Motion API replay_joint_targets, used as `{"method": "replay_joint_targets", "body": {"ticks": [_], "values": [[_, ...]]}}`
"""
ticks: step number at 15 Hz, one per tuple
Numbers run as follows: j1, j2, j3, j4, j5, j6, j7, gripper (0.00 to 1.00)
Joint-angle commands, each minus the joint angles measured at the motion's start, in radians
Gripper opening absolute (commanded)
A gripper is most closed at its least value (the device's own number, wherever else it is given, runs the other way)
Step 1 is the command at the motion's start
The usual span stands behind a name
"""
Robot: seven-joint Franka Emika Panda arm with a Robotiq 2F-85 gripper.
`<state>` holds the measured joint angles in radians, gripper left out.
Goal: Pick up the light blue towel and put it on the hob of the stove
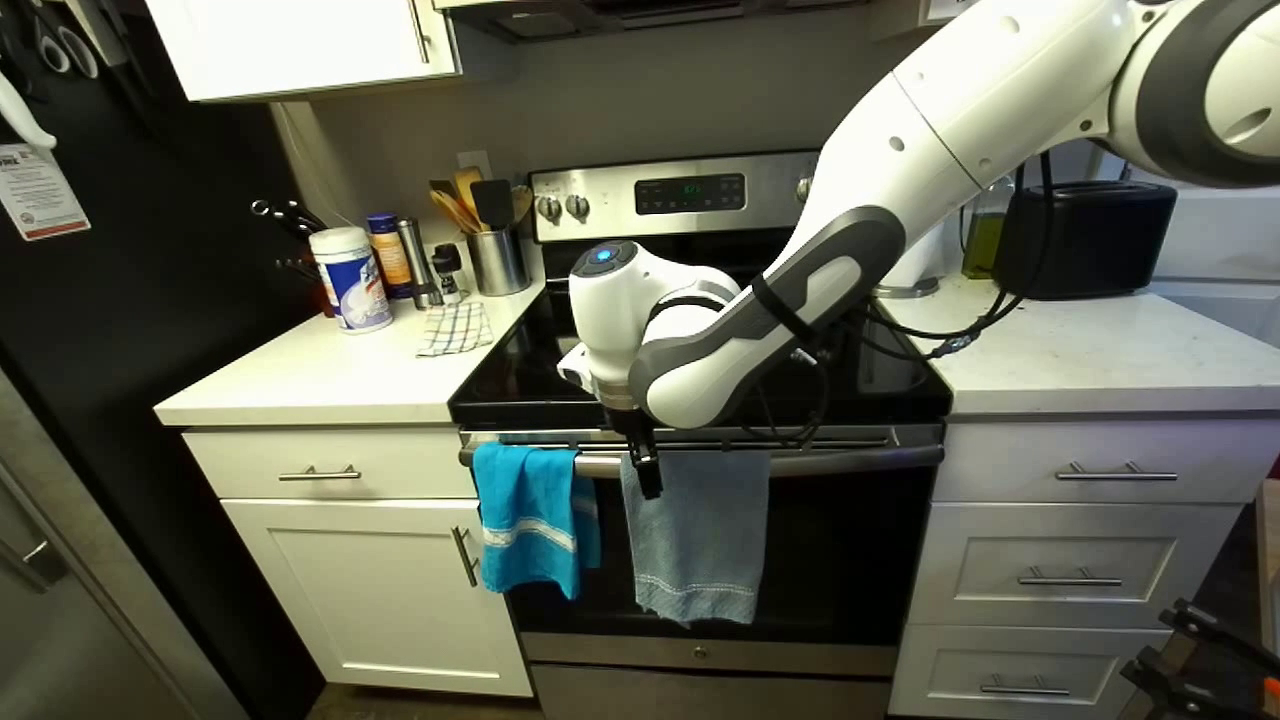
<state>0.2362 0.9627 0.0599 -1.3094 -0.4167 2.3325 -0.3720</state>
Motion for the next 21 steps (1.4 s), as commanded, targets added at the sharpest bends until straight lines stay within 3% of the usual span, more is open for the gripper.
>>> {"method": "replay_joint_targets", "body": {"ticks": [1, 9, 16, 21], "values": [[-0.023, 0.002, 0.006, -0.025, 0.051, -0.006, 0.039, 1.00], [-0.031, 0.013, -0.012, -0.017, 0.142, -0.013, 0.187, 1.00], [0.021, -0.035, -0.091, -0.067, 0.069, 0.084, 0.291, 1.00], [0.038, -0.056, -0.102, -0.083, 0.073, 0.053, 0.313, 1.00]]}}
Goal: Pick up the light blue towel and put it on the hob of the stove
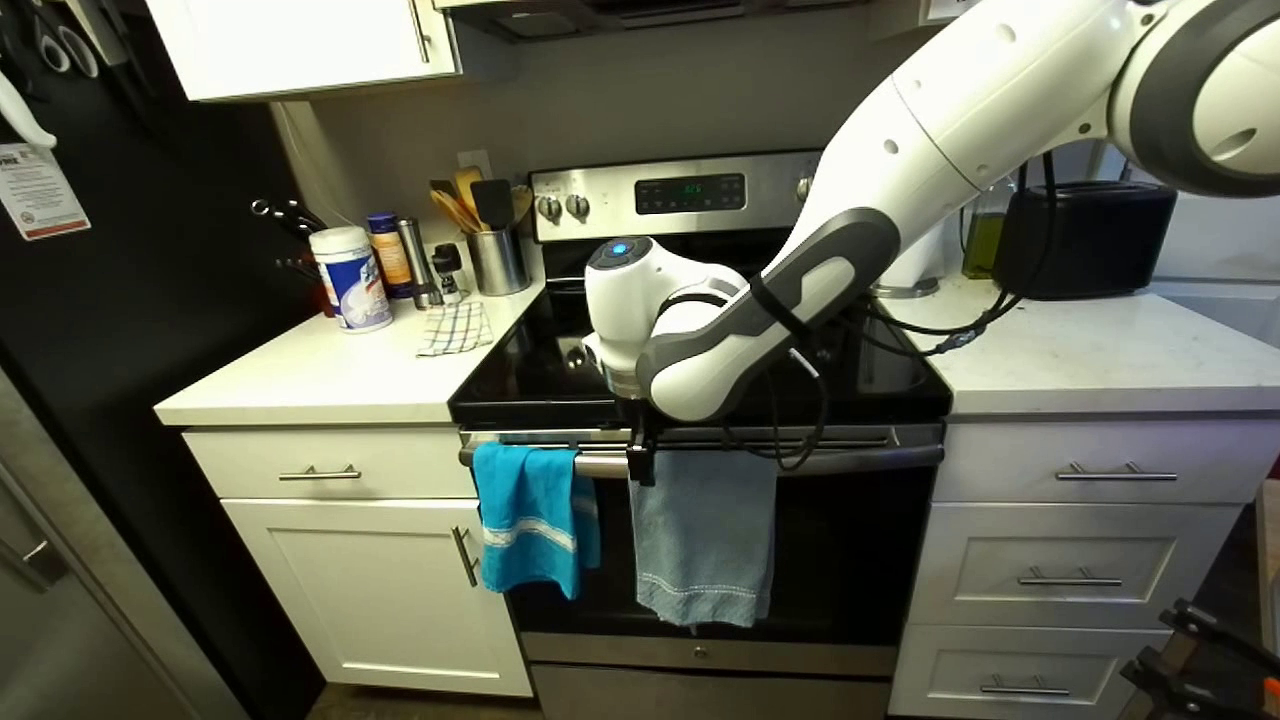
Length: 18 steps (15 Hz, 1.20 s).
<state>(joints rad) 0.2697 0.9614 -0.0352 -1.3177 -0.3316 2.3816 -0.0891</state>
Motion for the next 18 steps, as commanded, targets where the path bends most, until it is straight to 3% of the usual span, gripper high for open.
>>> {"method": "replay_joint_targets", "body": {"ticks": [1, 12, 18], "values": [[0.000, -0.062, 0.004, -0.087, -0.003, -0.003, 0.021, 1.00], [0.047, -0.190, 0.002, -0.292, -0.023, -0.021, 0.098, 1.00], [0.066, -0.225, -0.047, -0.376, -0.081, -0.022, 0.182, 1.00]]}}
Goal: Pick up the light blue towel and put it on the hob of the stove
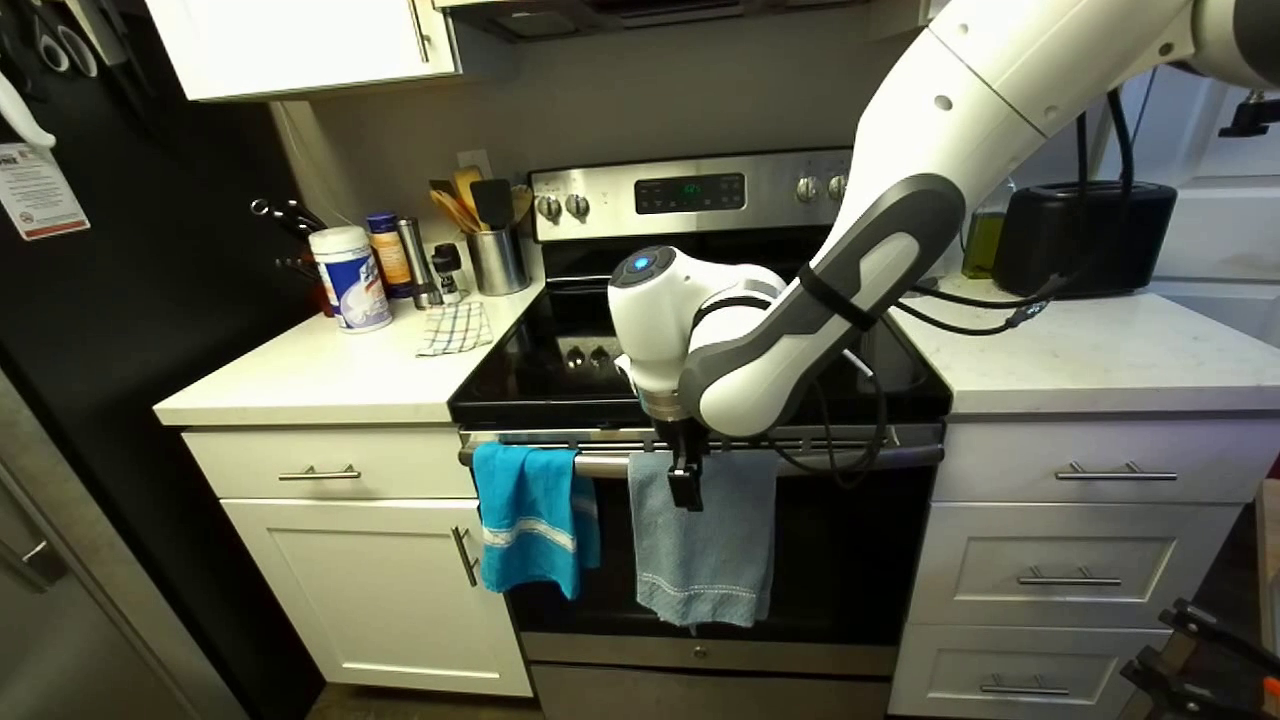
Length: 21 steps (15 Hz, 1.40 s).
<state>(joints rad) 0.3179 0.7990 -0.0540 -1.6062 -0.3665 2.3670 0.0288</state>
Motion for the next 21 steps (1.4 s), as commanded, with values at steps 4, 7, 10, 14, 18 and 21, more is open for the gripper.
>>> {"method": "replay_joint_targets", "body": {"ticks": [4, 7, 10, 14, 18, 21], "values": [[0.013, -0.074, -0.044, -0.121, -0.088, 0.001, 0.095, 1.00], [0.012, -0.060, -0.056, -0.112, -0.133, 0.053, 0.093, 1.00], [0.007, -0.043, -0.063, -0.085, -0.161, 0.084, 0.082, 1.00], [-0.010, -0.030, -0.050, -0.062, -0.148, 0.107, 0.056, 1.00], [-0.034, -0.020, -0.022, -0.047, -0.122, 0.165, 0.021, 1.00], [-0.041, 0.003, -0.012, -0.017, -0.113, 0.183, 0.008, 1.00]]}}
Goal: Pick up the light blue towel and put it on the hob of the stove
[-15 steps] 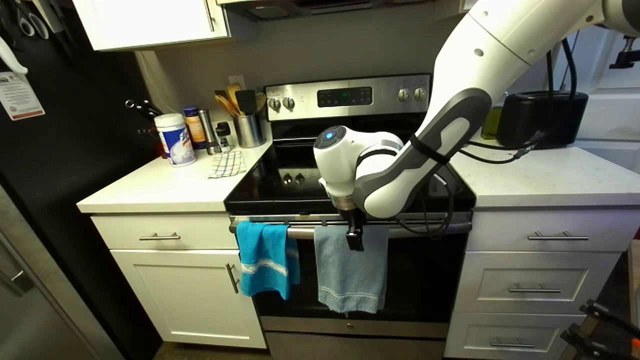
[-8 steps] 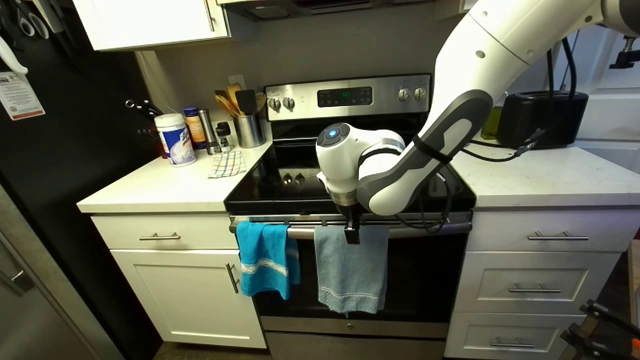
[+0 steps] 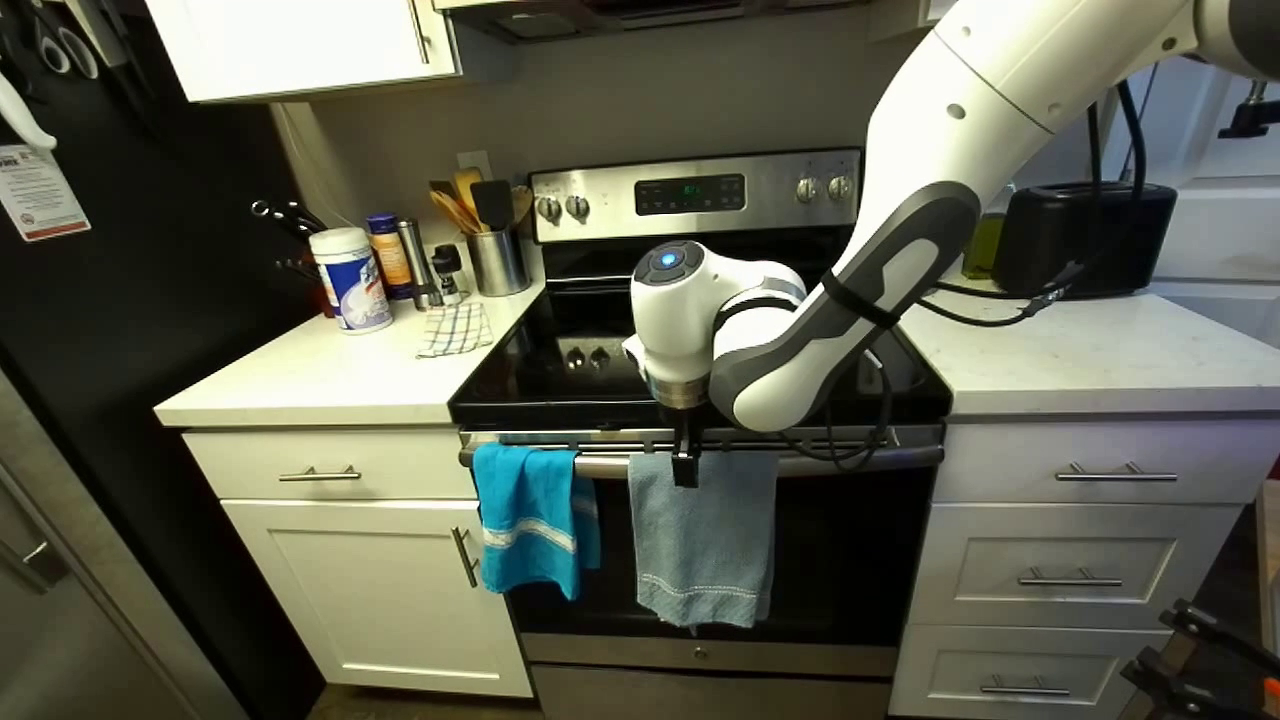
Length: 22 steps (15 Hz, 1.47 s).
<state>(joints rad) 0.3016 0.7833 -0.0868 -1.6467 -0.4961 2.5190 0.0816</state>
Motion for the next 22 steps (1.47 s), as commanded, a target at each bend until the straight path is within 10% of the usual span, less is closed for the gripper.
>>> {"method": "replay_joint_targets", "body": {"ticks": [1, 13, 14, 21, 22], "values": [[-0.028, 0.029, 0.025, 0.036, 0.022, 0.029, -0.051, 1.00], [-0.042, 0.102, 0.048, 0.114, 0.057, 0.002, -0.093, 1.00], [-0.040, 0.100, 0.046, 0.111, 0.056, 0.002, -0.088, 0.75], [-0.032, 0.088, 0.029, 0.106, 0.049, 0.001, -0.072, 0.34], [-0.028, 0.085, 0.023, 0.104, 0.045, 0.001, -0.067, 0.78]]}}
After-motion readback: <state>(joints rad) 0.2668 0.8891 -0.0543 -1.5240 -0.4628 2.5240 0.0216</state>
